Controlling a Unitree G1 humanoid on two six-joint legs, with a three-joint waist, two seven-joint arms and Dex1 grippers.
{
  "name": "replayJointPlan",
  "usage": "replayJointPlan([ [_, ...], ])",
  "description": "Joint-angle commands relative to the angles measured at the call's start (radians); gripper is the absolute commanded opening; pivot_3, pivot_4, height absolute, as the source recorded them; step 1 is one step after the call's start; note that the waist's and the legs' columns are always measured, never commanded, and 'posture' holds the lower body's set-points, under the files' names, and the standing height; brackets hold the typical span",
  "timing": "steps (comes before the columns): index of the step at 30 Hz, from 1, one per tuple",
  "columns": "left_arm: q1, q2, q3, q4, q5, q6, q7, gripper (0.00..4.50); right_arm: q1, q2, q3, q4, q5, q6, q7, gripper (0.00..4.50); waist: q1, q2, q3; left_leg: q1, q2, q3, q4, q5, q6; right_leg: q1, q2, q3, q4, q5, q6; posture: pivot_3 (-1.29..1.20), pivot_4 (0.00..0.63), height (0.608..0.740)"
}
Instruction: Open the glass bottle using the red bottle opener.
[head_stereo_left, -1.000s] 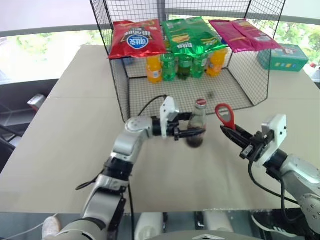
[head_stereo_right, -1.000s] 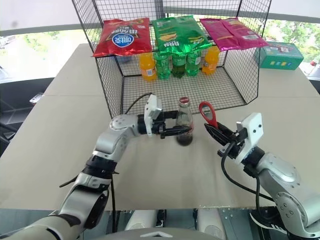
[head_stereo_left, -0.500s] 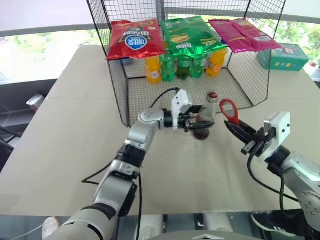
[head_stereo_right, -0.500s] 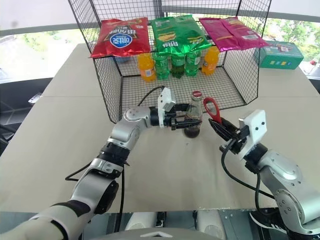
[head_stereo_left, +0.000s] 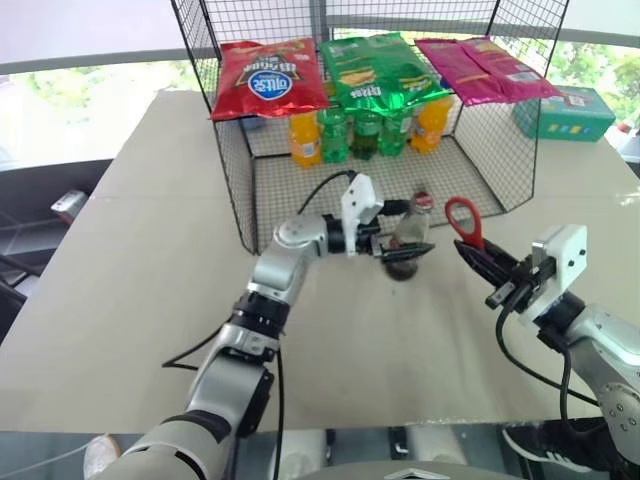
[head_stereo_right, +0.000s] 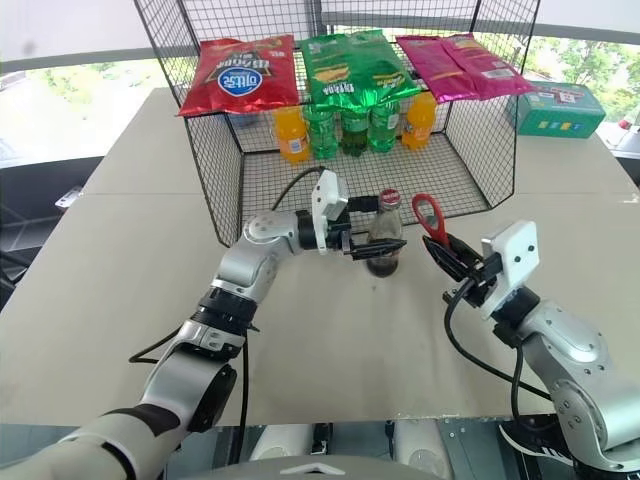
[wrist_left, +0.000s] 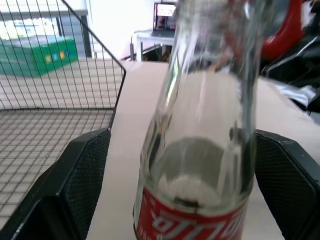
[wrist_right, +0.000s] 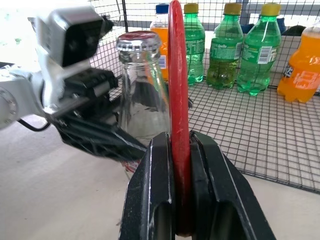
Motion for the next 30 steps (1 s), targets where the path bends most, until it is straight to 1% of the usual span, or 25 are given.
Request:
replayJointPlan([
  [1,0.009,0.002,0.015,-0.061,-0.031,0.029,0.006,4.39,-0.019,-0.009,-0.029,-0.015,-0.009,-0.032,0.012,0.0,0.0,0.0,0.0,0.0,0.0,0.0,0.0,0.0,0.0,0.0,0.0,0.0,0.0,0.0,0.0,0.0,0.15,0.74],
  [10,0.019,0.012,0.009,-0.067,-0.042,0.049,0.002,4.39,-0.064,-0.014,-0.023,-0.018,-0.021,-0.025,0.01,0.0,0.0,0.0,0.0,0.0,0.0,0.0,0.0,0.0,0.0,0.0,0.0,0.0,0.0,0.0,0.0,0.0,0.15,0.74],
  [13,0.021,0.013,0.01,-0.076,-0.051,0.063,-0.001,3.63,-0.074,-0.015,-0.023,-0.025,-0.022,-0.017,0.005,0.0,0.0,0.0,0.0,0.0,0.0,0.0,0.0,0.0,0.0,0.0,0.0,0.0,0.0,0.0,0.0,0.0,0.15,0.74],
  [14,0.023,0.013,0.011,-0.081,-0.056,0.066,-0.002,3.11,-0.077,-0.015,-0.022,-0.026,-0.023,-0.016,0.004,0.0,0.0,0.0,0.0,0.0,0.0,0.0,0.0,0.0,0.0,0.0,0.0,0.0,0.0,0.0,0.0,0.0,0.15,0.74],
  [15,0.025,0.012,0.01,-0.087,-0.058,0.068,-0.002,2.81,-0.078,-0.016,-0.023,-0.027,-0.023,-0.015,0.003,0.0,0.0,0.0,0.0,0.0,0.0,0.0,0.0,0.0,0.0,0.0,0.0,0.0,0.0,0.0,0.0,0.0,0.15,0.74],
  [16,0.027,0.012,0.01,-0.091,-0.061,0.07,-0.001,2.3,-0.079,-0.016,-0.023,-0.028,-0.024,-0.014,0.003,0.0,0.0,0.0,0.0,0.0,0.0,0.0,0.0,0.0,0.0,0.0,0.0,0.0,0.0,0.0,0.0,0.0,0.15,0.74],
  [17,0.029,0.012,0.009,-0.095,-0.062,0.071,-0.001,2.22,-0.081,-0.017,-0.021,-0.029,-0.027,-0.014,0.002,0.0,0.0,0.0,0.0,0.0,0.0,0.0,0.0,0.0,0.0,0.0,0.0,0.0,0.0,0.0,0.0,0.0,0.15,0.74],
  [20,0.035,0.014,0.008,-0.104,-0.063,0.072,-0.005,2.22,-0.09,-0.027,-0.007,-0.03,-0.056,-0.019,0.001,0.0,0.0,0.0,0.0,0.0,0.0,0.0,0.0,0.0,0.0,0.0,0.0,0.0,0.0,0.0,0.0,0.0,0.15,0.74],
  [23,0.041,0.016,0.007,-0.116,-0.065,0.076,-0.009,2.22,-0.096,-0.047,0.032,-0.022,-0.135,-0.048,0.01,0.0,0.0,0.0,0.0,0.0,0.0,0.0,0.0,0.0,0.0,0.0,0.0,0.0,0.0,0.0,0.0,0.0,0.15,0.74],
  [26,0.045,0.017,0.005,-0.124,-0.065,0.078,-0.011,2.22,-0.123,-0.038,0.067,-0.007,-0.207,-0.086,-0.002,0.0,0.0,0.0,0.0,0.0,0.0,0.0,0.0,0.0,0.0,0.0,0.0,0.0,0.0,0.0,0.0,0.0,0.15,0.74],
  [30,0.045,0.014,0.003,-0.124,-0.062,0.075,-0.012,2.22,-0.183,-0.022,0.154,0.054,-0.408,-0.204,-0.052,0.0,-0.001,0.0,0.0,0.001,0.0,0.001,0.0,0.0,0.0,0.0,0.0,0.001,0.0,0.0,0.0,0.0,0.15,0.74],
])
